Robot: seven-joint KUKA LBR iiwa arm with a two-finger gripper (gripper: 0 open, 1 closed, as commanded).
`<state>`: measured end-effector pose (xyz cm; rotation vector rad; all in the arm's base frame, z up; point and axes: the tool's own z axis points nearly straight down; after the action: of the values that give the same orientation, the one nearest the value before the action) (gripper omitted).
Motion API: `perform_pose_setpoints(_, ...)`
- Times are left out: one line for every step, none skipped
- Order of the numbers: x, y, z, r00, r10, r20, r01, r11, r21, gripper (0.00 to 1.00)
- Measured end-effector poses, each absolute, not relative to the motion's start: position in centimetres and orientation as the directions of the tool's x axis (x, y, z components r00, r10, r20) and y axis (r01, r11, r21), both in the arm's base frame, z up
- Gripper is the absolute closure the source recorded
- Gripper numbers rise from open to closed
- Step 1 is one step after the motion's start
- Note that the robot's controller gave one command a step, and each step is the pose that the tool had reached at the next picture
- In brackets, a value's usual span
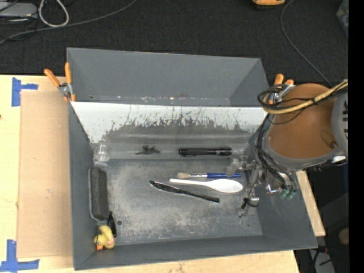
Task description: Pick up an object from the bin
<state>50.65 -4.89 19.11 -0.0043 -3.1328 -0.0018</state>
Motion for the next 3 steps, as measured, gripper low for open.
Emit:
perform_pose_setpoints(50.8,-4.8,19.4,-1.000,0.000,0.002,0.000,1.000,0.001,0.00)
perform_pose_setpoints(54.8,-1.4,10.3,-1.000,-0.003,-0.001,-0.003,1.000,0.001,0.00)
perform_pose_setpoints(55.0,0.2,9.3,-1.000,-0.003,0.002,-0.003,1.000,0.000,0.00)
